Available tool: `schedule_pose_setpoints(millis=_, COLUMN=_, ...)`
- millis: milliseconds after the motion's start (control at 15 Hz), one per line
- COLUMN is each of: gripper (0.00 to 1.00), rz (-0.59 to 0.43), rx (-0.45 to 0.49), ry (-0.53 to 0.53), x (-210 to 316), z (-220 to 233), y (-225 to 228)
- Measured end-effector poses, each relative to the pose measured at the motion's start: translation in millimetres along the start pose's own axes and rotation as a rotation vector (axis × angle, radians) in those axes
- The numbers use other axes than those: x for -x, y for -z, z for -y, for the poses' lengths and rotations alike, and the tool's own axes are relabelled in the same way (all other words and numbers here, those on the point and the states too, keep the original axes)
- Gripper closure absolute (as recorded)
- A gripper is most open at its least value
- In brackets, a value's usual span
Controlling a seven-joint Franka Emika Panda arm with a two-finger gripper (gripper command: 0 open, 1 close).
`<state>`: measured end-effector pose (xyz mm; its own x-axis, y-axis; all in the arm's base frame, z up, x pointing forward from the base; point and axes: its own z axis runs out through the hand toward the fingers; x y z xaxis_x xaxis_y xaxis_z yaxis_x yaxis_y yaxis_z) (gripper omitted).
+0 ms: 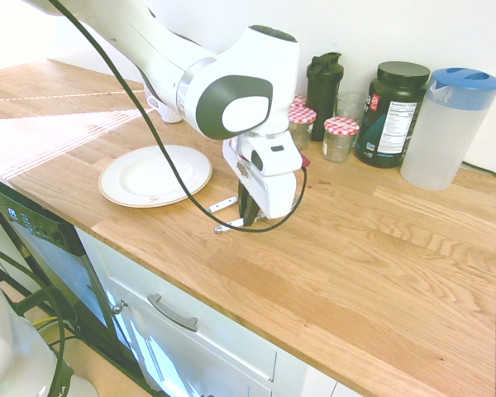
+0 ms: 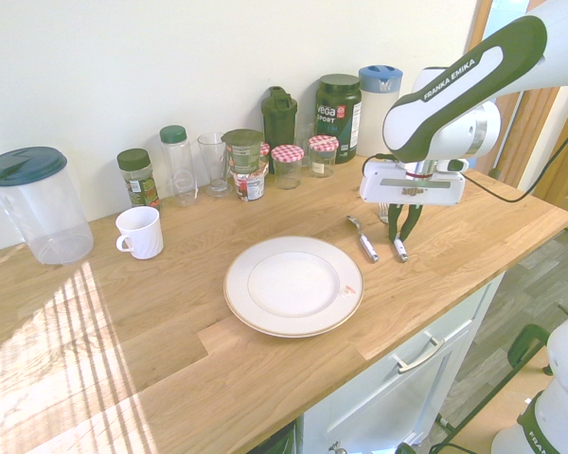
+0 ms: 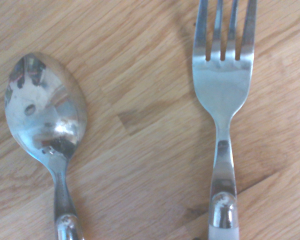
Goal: Put the fork into the plate
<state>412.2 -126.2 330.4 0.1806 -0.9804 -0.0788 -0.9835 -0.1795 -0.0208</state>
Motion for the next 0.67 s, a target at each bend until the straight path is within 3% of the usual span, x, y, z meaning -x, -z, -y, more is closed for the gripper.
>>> schedule_pose_setpoints(millis=667, gripper=1.0, rz=-0.027, rx=-0.014, ry=0.007, x=9.0, z=-7.0, y=6.9)
